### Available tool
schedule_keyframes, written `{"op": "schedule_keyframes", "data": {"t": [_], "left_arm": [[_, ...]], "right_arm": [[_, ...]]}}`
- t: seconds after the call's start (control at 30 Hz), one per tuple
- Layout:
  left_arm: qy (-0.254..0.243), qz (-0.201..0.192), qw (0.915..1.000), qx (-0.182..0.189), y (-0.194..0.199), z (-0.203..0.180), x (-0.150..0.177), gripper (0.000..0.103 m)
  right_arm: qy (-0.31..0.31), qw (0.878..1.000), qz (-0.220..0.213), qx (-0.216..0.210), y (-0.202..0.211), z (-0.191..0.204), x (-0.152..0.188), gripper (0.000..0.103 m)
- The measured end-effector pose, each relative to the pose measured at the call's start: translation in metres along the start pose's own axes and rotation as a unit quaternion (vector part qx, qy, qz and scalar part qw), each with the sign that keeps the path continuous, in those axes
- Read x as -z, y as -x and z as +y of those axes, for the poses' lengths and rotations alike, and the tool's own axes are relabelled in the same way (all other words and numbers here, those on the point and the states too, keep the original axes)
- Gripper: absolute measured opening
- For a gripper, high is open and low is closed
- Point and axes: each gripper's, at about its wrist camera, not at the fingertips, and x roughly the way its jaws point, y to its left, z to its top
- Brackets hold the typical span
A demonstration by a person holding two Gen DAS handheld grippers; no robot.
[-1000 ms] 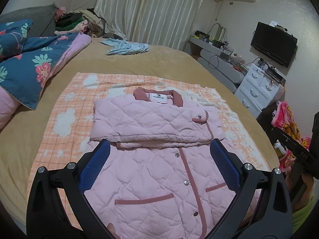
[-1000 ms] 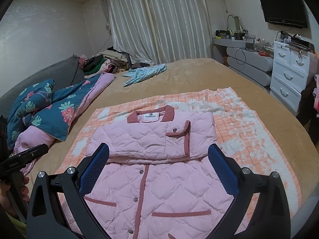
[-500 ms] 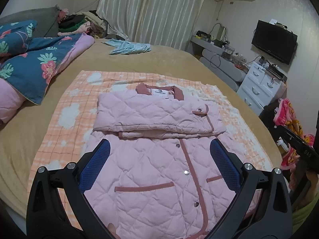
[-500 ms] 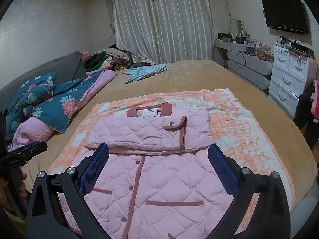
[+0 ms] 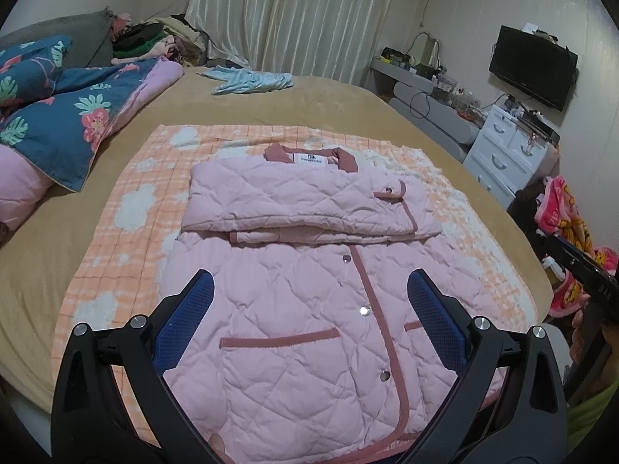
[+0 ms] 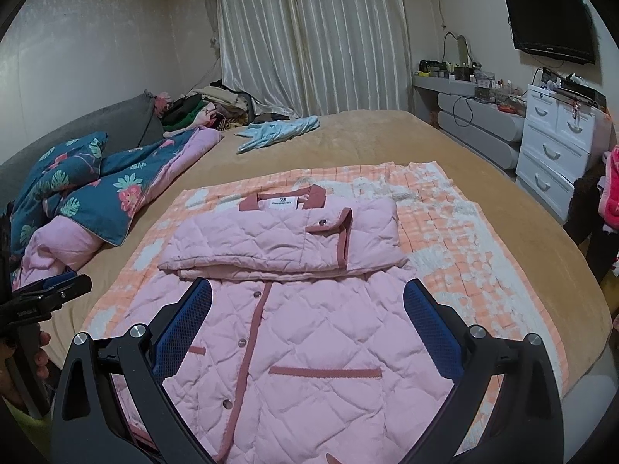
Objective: Fold large clothes
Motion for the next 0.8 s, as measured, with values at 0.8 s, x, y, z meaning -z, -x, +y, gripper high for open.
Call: {"op": "schedule_keyframes", "data": {"t": [0.8], "left_arm": [[0.004, 0.037, 0.999, -0.026, -0.01, 0.008, 0.038, 0.094]], "right_arm": [[0.001, 0.999, 0.043, 0.016, 0.002, -0.032, 0.048, 0.099]]}}
